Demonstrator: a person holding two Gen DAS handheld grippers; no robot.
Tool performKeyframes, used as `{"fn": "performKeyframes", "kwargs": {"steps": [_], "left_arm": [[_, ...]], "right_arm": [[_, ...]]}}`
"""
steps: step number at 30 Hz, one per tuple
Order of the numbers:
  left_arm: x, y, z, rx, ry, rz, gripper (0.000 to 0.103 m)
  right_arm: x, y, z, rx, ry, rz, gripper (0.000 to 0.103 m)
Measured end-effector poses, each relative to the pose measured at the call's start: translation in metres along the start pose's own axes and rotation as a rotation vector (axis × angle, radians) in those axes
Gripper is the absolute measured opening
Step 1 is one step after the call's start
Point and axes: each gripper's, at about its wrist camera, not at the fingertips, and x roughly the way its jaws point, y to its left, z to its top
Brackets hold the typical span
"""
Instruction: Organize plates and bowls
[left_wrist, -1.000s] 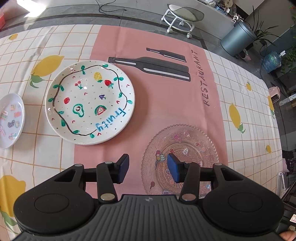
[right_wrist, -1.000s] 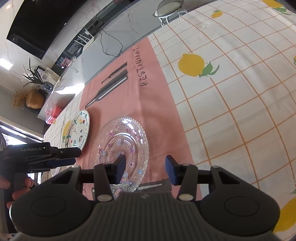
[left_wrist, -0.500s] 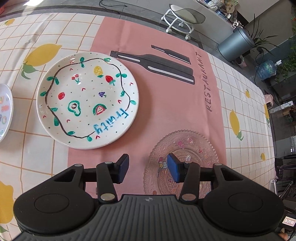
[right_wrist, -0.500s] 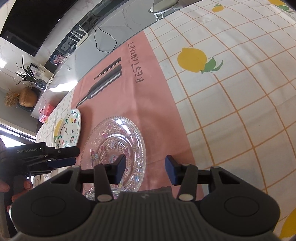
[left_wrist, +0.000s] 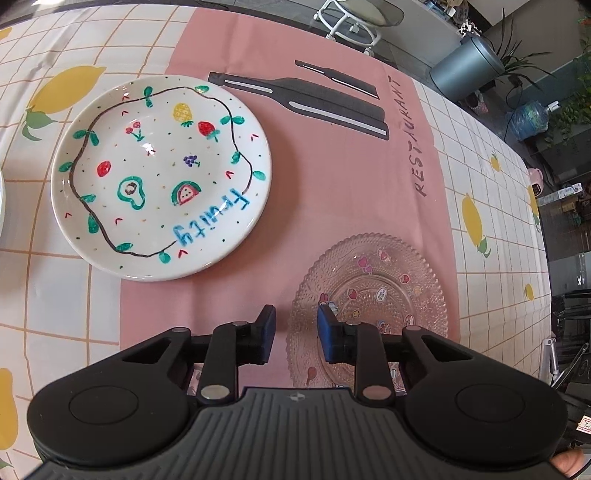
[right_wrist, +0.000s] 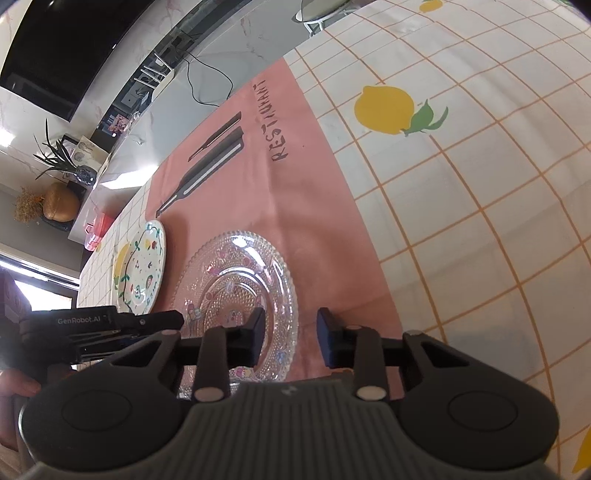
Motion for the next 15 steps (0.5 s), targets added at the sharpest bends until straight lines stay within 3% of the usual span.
{"fn": "performKeyframes", "kwargs": {"steps": [10, 15], "left_arm": [[0.001, -0.015, -0.005, 0.058, -0.012, 0.053, 0.018], [-0.001, -0.021, -0.009, 0.07, -0.016, 0.07, 0.017]], "right_arm": [[0.007, -0.007, -0.007, 0.054, 0.014, 0.034, 0.006], [0.005, -0.006, -0.008, 0.052, 0.009, 0.024, 0.006]]}}
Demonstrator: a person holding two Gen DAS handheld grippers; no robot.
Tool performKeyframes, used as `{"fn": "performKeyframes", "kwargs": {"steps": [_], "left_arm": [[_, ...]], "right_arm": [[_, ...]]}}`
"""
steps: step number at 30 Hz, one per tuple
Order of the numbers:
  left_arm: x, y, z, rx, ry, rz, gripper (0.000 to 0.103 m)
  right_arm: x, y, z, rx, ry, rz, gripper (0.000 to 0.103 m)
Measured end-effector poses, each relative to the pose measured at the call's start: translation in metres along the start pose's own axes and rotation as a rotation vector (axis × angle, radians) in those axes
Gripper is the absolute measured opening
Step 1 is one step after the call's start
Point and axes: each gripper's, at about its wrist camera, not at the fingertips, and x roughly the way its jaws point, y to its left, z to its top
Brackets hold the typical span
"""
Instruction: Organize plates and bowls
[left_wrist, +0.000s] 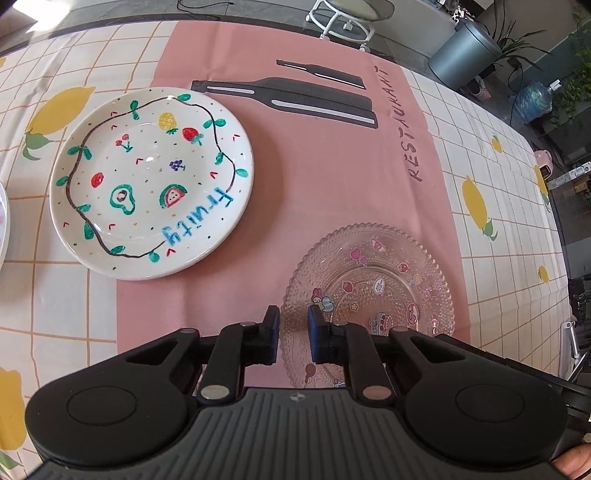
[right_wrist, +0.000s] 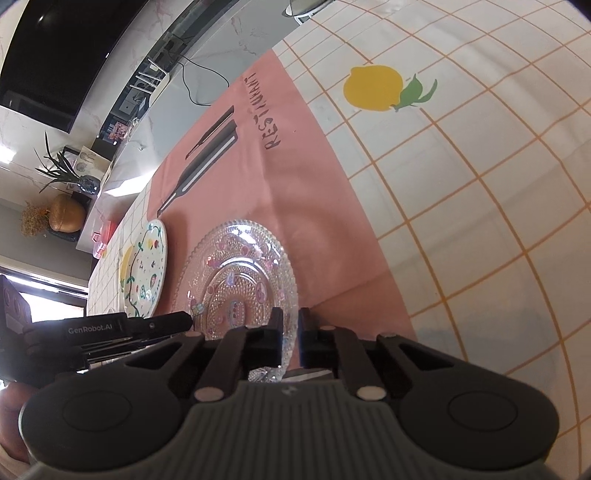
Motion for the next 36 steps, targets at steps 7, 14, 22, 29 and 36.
{"fn": "performKeyframes", "kwargs": {"steps": [7, 14, 22, 29, 36], "left_arm": [[-0.012, -0.015, -0.009, 0.005, -0.014, 0.006, 0.014], [-0.025, -0.039, -0.024, 0.006, -0.035, -0.012, 0.013], [-0.036, -0.08, -0.053, 0.005, -0.055, -0.018, 0.012], [-0.039, -0.114, -0.093, -0.01, -0.089, -0.033, 0.012], [-0.034, -0.122, -0.133, -0.064, -0.115, -0.053, 0.012]], "right_arm": [[-0.012, -0.008, -0.001, 0.025, 0.004, 0.01, 0.006], [-0.037, -0.019, -0.003, 0.022, -0.008, 0.03, 0.006], [-0.075, -0.043, -0.008, 0.027, -0.037, 0.043, 0.006], [-0.109, -0.071, -0.016, 0.03, -0.063, 0.033, 0.006], [-0.125, -0.097, -0.031, 0.035, -0.057, 0.017, 0.006]]}}
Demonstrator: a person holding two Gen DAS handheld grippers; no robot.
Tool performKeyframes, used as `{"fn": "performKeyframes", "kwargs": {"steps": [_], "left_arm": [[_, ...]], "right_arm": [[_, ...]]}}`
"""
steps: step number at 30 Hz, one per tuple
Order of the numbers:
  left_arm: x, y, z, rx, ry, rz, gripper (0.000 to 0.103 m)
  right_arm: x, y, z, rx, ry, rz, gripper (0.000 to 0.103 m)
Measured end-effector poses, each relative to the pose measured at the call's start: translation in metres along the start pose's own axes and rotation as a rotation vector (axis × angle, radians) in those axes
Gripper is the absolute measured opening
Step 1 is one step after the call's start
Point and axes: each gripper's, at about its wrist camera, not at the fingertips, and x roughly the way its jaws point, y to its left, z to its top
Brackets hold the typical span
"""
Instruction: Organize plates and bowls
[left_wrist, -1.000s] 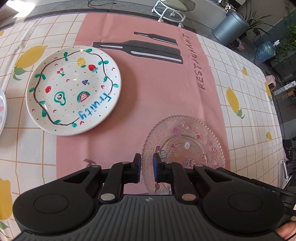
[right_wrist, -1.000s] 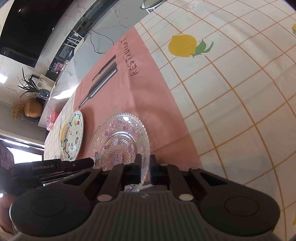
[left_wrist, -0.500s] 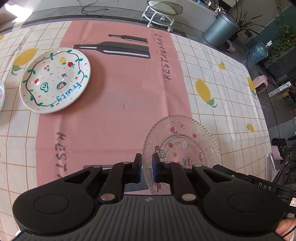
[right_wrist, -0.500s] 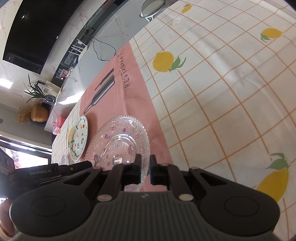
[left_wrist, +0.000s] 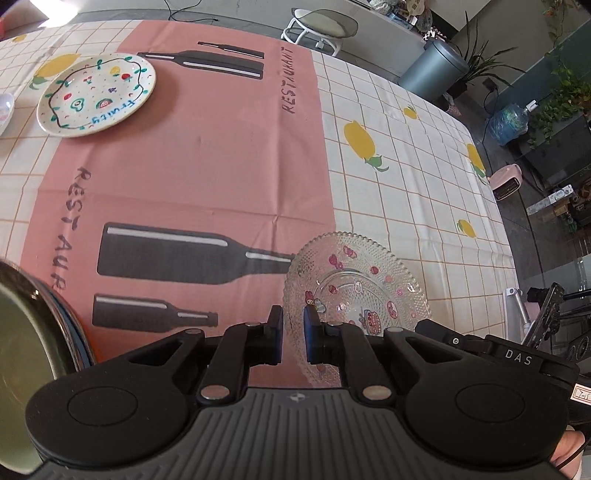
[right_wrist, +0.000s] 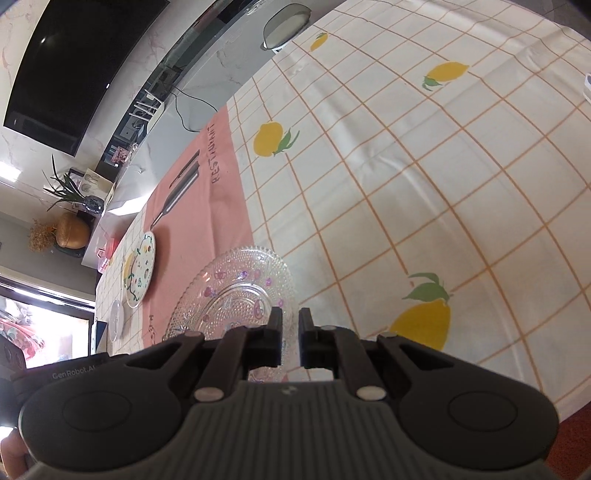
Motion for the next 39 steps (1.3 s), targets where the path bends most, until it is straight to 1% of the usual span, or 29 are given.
{"fn": "performKeyframes", "kwargs": {"steps": [6, 12, 16, 21, 25, 28, 39], "left_arm": [[0.004, 0.006, -0.029, -0.032, -0.017, 0.03, 0.012], [0.006, 0.014, -0.044, -0.064, -0.037, 0.045, 0.012], [0.006, 0.016, -0.046, -0.065, -0.059, 0.058, 0.012], [0.01, 0.018, -0.048, -0.064, -0.07, 0.068, 0.013], [0.014, 0.021, -0.05, -0.073, -0.062, 0.073, 0.013], [0.014, 0.019, -0.053, -0.058, -0.063, 0.088, 0.013], [0.016, 0.016, -0.054, -0.035, -0.07, 0.122, 0.014]], "right_arm": [[0.002, -0.009, -0.014, -0.001, 0.024, -0.01, 0.006], [0.01, -0.009, -0.023, -0.028, 0.043, -0.038, 0.006], [0.016, -0.005, -0.026, -0.041, 0.046, -0.045, 0.006], [0.021, 0.003, -0.025, -0.079, 0.029, -0.076, 0.007], [0.023, 0.009, -0.026, -0.118, 0.018, -0.095, 0.008], [0.025, 0.012, -0.028, -0.144, 0.017, -0.114, 0.009], [0.027, 0.018, -0.031, -0.169, 0.015, -0.133, 0.011]]}}
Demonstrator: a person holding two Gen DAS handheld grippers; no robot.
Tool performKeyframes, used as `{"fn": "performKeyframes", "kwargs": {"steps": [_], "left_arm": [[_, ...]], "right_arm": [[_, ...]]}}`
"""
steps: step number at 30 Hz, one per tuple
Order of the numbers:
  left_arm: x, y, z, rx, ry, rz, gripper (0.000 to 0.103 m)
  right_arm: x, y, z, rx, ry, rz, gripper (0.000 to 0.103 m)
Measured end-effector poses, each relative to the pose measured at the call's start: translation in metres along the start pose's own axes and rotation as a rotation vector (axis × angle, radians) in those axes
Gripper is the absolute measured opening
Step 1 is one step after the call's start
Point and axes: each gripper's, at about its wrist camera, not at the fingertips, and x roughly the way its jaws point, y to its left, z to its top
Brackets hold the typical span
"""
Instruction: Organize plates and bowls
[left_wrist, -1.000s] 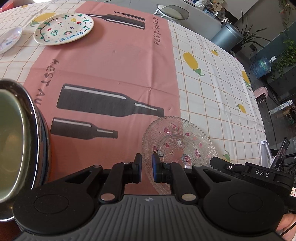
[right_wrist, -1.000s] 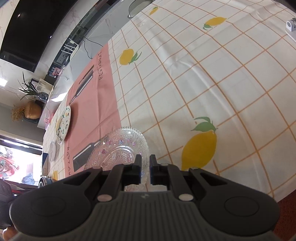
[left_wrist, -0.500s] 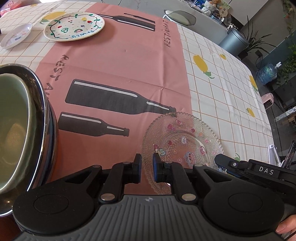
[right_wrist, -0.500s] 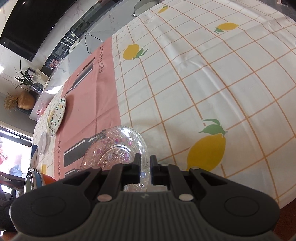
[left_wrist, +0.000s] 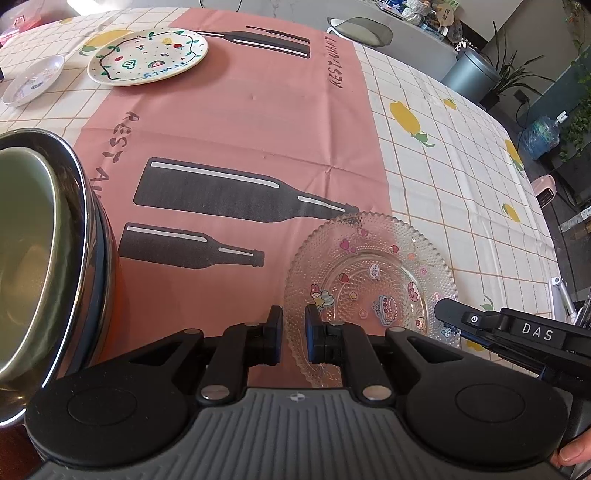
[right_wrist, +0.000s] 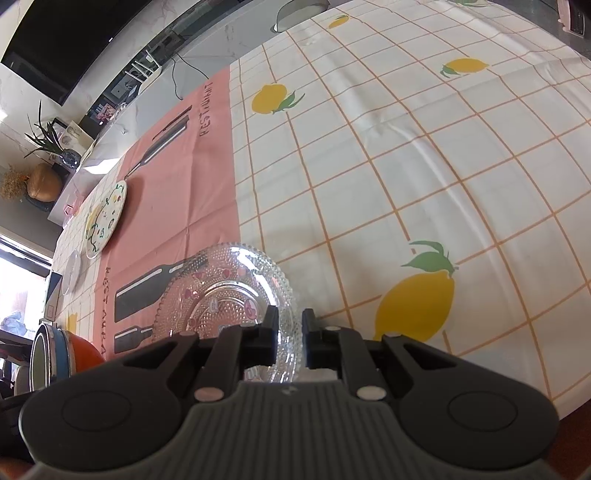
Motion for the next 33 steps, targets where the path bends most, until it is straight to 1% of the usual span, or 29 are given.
{"fn": "performKeyframes", "kwargs": {"steps": [6, 8, 9, 11, 12, 13, 14, 17, 19, 23, 25, 28, 33], "left_arm": [[0.0, -0.002, 0.0, 0.017, -0.001, 0.004, 0.015], [-0.002, -0.005, -0.001, 0.043, -0.01, 0.022, 0.017], [-0.001, -0.008, -0.002, 0.059, -0.013, 0.037, 0.02], [-0.002, -0.01, -0.002, 0.078, -0.018, 0.057, 0.025], [-0.003, -0.011, -0.003, 0.081, -0.022, 0.061, 0.029], [-0.005, -0.011, -0.003, 0.088, -0.029, 0.061, 0.032], [-0.008, -0.011, -0.003, 0.095, -0.036, 0.056, 0.036], [-0.017, -0.015, -0.004, 0.117, -0.054, 0.047, 0.046], [-0.023, -0.016, -0.003, 0.125, -0.059, 0.031, 0.047], [-0.04, -0.013, 0.004, 0.126, -0.063, -0.014, 0.047], [-0.052, -0.01, 0.01, 0.131, -0.083, -0.031, 0.047], [-0.068, 0.0, 0.021, 0.134, -0.102, -0.044, 0.047], [-0.091, 0.028, 0.04, 0.101, -0.14, -0.047, 0.048]], "right_arm": [[0.001, 0.005, 0.0, -0.017, -0.008, -0.014, 0.012], [0.0, 0.007, -0.001, -0.032, -0.016, -0.029, 0.016], [-0.001, 0.01, -0.002, -0.046, -0.026, -0.038, 0.017], [-0.003, 0.013, -0.003, -0.067, -0.04, -0.051, 0.025], [-0.005, 0.015, -0.003, -0.078, -0.048, -0.056, 0.027], [-0.007, 0.017, -0.003, -0.087, -0.055, -0.063, 0.03], [-0.009, 0.019, -0.003, -0.099, -0.064, -0.076, 0.034], [-0.019, 0.03, -0.006, -0.159, -0.107, -0.111, 0.038], [-0.024, 0.036, -0.008, -0.185, -0.127, -0.119, 0.041], [-0.036, 0.05, -0.01, -0.219, -0.171, -0.113, 0.042], [-0.042, 0.06, -0.011, -0.247, -0.198, -0.101, 0.042], [-0.047, 0.075, -0.009, -0.27, -0.211, -0.056, 0.042], [-0.045, 0.098, -0.004, -0.28, -0.217, 0.013, 0.043]]}}
